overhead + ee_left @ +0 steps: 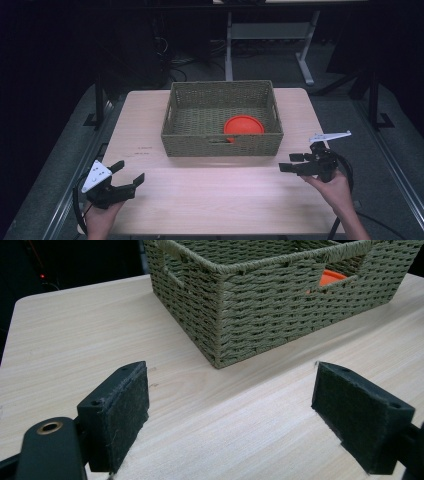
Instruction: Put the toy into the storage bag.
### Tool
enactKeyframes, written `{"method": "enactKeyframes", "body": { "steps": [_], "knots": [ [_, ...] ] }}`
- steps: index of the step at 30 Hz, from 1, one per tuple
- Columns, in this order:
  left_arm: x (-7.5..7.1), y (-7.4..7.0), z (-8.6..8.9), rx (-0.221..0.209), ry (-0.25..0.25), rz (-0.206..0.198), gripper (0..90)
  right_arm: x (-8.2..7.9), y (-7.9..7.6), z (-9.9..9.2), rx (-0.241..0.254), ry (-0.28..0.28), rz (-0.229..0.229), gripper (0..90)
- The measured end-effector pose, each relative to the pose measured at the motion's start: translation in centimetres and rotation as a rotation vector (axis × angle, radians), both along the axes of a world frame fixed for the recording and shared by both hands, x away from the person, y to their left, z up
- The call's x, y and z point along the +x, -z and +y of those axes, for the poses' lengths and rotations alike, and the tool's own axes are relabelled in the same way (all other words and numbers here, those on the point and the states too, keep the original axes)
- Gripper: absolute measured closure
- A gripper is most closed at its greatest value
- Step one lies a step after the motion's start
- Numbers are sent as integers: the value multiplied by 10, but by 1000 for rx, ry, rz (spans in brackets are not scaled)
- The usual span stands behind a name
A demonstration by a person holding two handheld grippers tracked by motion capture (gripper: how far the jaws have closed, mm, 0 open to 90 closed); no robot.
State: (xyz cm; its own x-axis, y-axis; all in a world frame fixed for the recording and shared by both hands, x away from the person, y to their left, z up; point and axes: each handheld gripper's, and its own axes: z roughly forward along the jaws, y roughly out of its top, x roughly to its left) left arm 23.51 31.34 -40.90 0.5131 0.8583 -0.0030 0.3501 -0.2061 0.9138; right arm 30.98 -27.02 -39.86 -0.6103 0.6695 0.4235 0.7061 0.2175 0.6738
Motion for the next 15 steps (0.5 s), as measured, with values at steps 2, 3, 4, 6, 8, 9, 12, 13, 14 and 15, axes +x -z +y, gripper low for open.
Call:
{"method": "enactKeyframes", "body": {
  "steps": [2,3,4,6,8,9,12,13,14,15],
  "knots": [
    [0,0,0,-2,-3,1,147,-1,3,-2,7,2,9,231],
    [0,0,0,-3,-3,0,147,-2,6,-2,7,4,15,230],
    [0,0,0,-4,-3,0,147,-3,8,-3,2,6,19,230],
    [0,0,0,-5,-3,1,147,-4,12,-5,9,10,27,230],
    [0,0,0,-4,-4,3,147,-5,16,-7,12,16,33,230],
    [0,0,0,-1,-3,3,147,-6,18,-8,18,17,42,231],
    [0,1,0,-1,1,3,147,-9,23,-11,22,21,48,231],
    [0,1,0,-3,1,7,147,-10,24,-12,20,26,57,231],
    [1,1,-1,-8,0,9,147,-10,26,-13,15,22,51,231],
    [1,1,-1,-8,0,12,147,-11,28,-14,19,29,51,231]
  ]
}}
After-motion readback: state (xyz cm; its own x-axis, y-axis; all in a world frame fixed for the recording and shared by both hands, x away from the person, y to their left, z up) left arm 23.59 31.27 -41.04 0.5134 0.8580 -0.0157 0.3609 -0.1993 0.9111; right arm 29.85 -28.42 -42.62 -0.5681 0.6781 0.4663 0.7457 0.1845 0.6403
